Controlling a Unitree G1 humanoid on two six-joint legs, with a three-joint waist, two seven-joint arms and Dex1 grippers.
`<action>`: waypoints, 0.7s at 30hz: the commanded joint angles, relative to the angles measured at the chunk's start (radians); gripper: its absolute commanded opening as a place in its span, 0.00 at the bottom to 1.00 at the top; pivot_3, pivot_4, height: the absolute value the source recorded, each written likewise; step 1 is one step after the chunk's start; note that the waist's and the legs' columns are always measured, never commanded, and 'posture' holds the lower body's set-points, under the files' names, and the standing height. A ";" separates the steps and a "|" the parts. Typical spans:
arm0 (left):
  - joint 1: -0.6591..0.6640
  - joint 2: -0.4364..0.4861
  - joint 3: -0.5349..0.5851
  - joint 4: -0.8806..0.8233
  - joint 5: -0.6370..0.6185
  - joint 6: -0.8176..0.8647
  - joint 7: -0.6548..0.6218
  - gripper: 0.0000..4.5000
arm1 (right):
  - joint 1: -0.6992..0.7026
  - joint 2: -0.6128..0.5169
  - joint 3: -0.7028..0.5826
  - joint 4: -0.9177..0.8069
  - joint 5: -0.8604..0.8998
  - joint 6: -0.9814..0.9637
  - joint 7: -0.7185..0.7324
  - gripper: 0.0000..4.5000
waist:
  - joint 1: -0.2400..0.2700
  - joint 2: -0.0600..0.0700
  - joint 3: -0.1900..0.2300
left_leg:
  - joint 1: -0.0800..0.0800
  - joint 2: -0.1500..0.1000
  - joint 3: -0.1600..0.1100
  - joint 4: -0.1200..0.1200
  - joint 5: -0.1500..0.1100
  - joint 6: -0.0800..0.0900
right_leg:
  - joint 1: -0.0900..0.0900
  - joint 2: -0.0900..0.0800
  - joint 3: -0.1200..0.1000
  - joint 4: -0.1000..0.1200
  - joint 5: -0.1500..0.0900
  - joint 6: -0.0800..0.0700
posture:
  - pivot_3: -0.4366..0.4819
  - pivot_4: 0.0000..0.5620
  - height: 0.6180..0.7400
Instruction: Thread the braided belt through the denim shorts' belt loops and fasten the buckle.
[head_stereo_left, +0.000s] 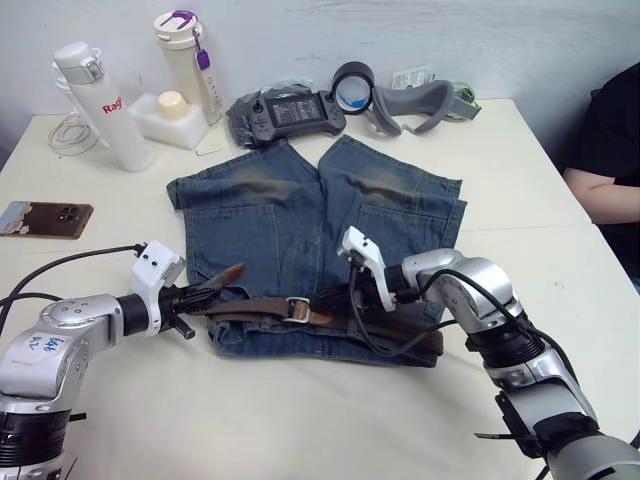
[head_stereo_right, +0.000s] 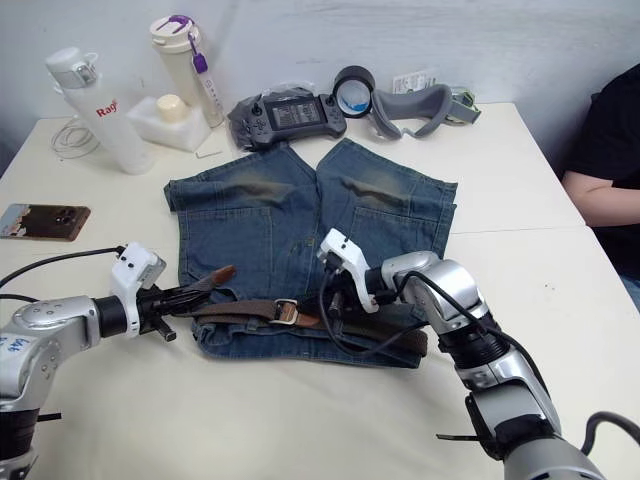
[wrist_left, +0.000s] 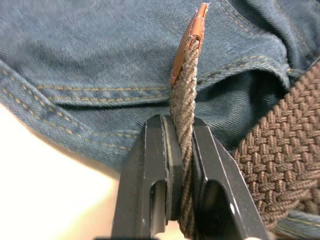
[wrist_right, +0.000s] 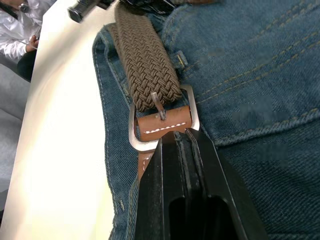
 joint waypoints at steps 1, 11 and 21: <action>-0.018 -0.025 0.002 -0.010 -0.004 -0.044 0.004 0.00 | -0.032 0.023 0.034 -0.016 0.001 -0.023 0.002 0.01 | 0.000 0.000 0.000 | 0.000 0.000 0.000 0.000 0.000 0.000 | 0.000 0.000 0.000 0.001 0.000 0.000 | 0.48 0.27 1.00; -0.023 -0.025 -0.011 -0.017 -0.003 -0.049 0.007 0.00 | -0.064 0.087 0.086 0.047 -0.029 -0.053 -0.019 0.01 | 0.001 0.000 0.000 | 0.000 0.000 0.000 0.002 0.001 0.001 | -0.001 -0.001 0.000 0.004 0.000 0.000 | 0.48 0.27 1.00; -0.009 -0.024 -0.006 -0.016 -0.004 -0.055 0.001 0.00 | -0.098 0.056 0.032 0.010 0.033 0.003 0.021 0.01 | 0.001 0.000 0.000 | 0.000 0.000 0.000 0.003 0.001 0.001 | -0.001 -0.001 0.000 0.007 0.000 0.000 | 0.48 0.27 1.00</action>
